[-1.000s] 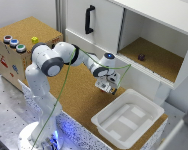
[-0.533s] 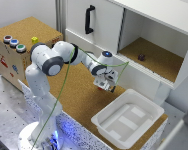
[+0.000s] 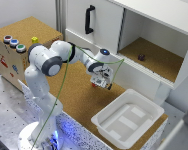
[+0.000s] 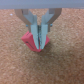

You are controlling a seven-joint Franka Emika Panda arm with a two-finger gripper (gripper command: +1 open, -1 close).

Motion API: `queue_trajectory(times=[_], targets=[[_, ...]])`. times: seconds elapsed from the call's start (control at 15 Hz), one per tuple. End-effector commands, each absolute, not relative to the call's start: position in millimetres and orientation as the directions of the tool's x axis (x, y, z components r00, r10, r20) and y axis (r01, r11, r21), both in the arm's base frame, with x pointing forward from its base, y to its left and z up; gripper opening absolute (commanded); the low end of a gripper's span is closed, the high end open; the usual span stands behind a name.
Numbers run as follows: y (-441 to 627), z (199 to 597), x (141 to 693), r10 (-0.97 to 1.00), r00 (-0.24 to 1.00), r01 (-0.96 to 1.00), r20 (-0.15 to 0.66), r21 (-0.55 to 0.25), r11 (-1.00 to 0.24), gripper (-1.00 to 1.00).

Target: Slide the pink block to the left

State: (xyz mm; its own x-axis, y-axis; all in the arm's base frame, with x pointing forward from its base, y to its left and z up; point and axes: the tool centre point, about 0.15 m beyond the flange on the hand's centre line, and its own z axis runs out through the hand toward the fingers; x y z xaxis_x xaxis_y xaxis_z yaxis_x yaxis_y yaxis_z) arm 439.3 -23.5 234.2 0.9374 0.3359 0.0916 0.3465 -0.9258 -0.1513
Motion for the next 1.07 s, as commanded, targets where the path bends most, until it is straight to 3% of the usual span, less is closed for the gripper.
queue_trajectory(times=[0.0,0.47,0.53,1.0], targets=[[4.5,229.7,423.4,0.350,0.925,0.374,0.150,-0.176,-0.911,-1.00],[-9.4,258.0,429.2,0.319,0.922,0.353,0.218,-0.137,-0.926,-1.00],[-9.4,262.7,426.9,0.331,0.919,0.361,0.213,-0.119,-0.925,1.00],[-7.7,276.5,422.4,0.338,0.917,0.363,0.213,-0.092,-0.927,1.00]])
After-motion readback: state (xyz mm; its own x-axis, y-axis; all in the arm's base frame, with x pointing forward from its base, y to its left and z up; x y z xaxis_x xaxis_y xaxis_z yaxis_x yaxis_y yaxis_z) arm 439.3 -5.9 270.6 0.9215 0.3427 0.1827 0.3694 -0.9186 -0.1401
